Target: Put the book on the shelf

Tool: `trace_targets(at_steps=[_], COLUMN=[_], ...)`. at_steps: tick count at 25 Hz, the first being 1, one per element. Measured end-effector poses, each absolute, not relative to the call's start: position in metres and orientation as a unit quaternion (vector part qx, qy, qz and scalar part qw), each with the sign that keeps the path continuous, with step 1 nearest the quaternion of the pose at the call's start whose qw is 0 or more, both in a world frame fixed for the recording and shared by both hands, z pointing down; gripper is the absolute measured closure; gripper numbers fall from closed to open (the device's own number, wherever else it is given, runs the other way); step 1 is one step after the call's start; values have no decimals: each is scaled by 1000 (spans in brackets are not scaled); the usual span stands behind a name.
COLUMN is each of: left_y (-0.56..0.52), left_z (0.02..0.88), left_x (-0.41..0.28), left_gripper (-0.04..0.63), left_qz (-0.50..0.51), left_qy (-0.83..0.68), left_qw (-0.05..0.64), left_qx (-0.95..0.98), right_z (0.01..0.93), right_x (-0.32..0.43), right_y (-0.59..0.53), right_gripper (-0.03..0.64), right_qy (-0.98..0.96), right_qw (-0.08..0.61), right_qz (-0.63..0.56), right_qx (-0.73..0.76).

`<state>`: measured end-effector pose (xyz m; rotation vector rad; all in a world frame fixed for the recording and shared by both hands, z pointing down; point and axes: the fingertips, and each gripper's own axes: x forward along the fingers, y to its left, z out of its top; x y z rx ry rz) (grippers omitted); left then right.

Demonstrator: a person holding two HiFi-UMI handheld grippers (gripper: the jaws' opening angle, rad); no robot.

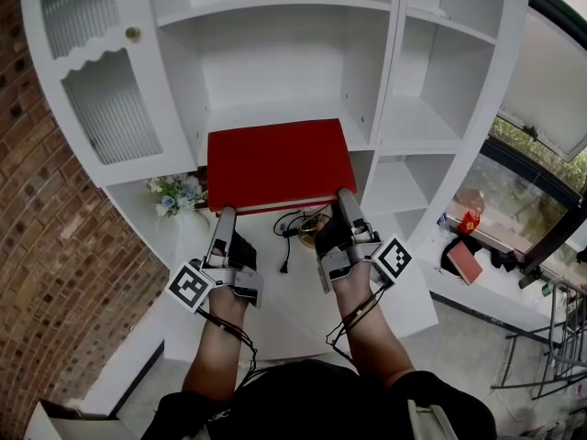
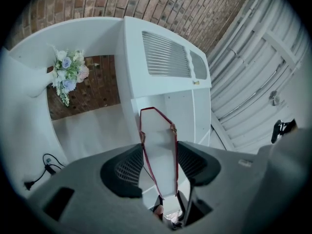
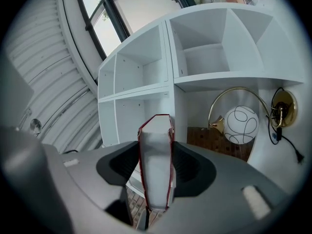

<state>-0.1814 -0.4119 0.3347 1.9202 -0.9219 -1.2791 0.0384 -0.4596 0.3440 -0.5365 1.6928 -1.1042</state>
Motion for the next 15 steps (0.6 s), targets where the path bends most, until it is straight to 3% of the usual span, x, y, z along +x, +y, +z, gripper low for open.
trace_targets(at_steps=[15], left_y=[-451], left_z=[323], left_x=[-194], left_gripper=[368], left_qz=[-481], left_qy=[-352], left_qw=[335], left_qx=[730], right_z=[329], right_x=[28], right_y=[-496], right_gripper=[396], right_qy=[699], right_qw=[498], right_qz=[-454], right_qx=[-238])
